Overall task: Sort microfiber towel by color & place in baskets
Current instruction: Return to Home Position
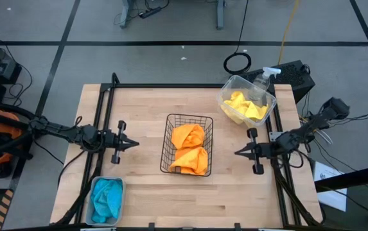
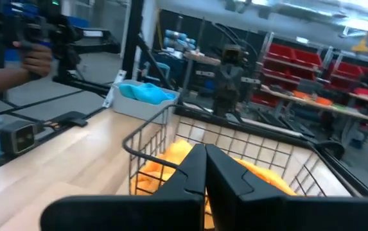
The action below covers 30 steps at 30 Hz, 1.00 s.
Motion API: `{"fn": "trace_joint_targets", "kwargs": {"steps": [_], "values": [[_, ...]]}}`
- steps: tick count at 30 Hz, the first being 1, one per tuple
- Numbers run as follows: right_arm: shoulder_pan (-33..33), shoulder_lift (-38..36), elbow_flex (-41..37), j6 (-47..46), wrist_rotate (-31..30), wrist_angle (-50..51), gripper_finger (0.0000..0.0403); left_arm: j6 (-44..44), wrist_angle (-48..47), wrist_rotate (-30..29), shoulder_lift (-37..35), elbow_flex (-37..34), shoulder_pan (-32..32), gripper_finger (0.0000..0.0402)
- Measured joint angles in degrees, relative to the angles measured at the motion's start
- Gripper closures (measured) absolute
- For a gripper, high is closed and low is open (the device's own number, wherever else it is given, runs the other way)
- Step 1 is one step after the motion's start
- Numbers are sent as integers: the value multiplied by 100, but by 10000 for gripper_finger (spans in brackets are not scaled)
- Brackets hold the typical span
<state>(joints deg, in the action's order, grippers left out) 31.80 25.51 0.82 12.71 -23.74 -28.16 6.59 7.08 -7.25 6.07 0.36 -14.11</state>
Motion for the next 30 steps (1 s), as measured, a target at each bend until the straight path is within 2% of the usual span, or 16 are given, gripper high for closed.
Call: {"fn": "trace_joint_targets", "kwargs": {"steps": [4,10,22,30], "values": [[-127,-583,0,239,474,402,403,6,38,-13,0,-2,0,393],[-797,-1381,0,511,1361,867,403,16,144,-13,2,-2,0,393],[-2288,-2454,0,39,2858,2192,403,17,112,-26,0,-4,0,393],[-2785,-2537,7,-233,2858,2236,403,-16,69,-28,2,-7,0,393]]}}
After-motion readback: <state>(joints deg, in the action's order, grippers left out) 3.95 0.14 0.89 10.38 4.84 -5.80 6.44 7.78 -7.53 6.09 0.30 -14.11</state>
